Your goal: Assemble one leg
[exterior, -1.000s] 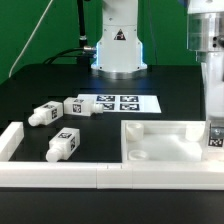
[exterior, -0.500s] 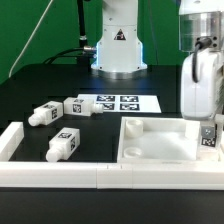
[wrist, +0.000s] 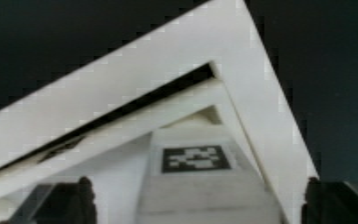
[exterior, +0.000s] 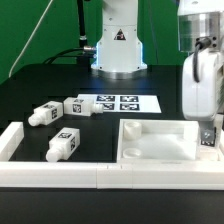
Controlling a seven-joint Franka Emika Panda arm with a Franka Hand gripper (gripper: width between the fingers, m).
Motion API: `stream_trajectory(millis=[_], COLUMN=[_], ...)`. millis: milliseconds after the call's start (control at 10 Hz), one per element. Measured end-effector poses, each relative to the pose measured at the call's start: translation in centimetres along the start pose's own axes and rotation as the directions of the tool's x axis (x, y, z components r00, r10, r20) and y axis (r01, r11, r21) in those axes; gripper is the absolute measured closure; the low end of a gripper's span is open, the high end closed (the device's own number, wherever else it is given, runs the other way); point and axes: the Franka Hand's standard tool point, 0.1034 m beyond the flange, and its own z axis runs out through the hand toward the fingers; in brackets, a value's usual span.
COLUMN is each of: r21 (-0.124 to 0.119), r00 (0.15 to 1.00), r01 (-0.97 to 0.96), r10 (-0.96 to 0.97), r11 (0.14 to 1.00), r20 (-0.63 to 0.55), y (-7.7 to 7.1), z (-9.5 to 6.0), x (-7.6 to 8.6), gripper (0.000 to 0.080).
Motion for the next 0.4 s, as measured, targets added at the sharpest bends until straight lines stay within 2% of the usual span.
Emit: stream_trajectory(millis=[200, 400], r21=[0.016, 0.012], r00=[0.999, 0.999], r01=[0.021, 0.023], r10=[-0.022, -0.023], r11=[1.000, 1.000], r20=[0.030, 0.030], y=[-0.1, 0.0], z=[-2.5, -2.5], x=[-0.7, -0.7], gripper=[0.0162, 0.0152])
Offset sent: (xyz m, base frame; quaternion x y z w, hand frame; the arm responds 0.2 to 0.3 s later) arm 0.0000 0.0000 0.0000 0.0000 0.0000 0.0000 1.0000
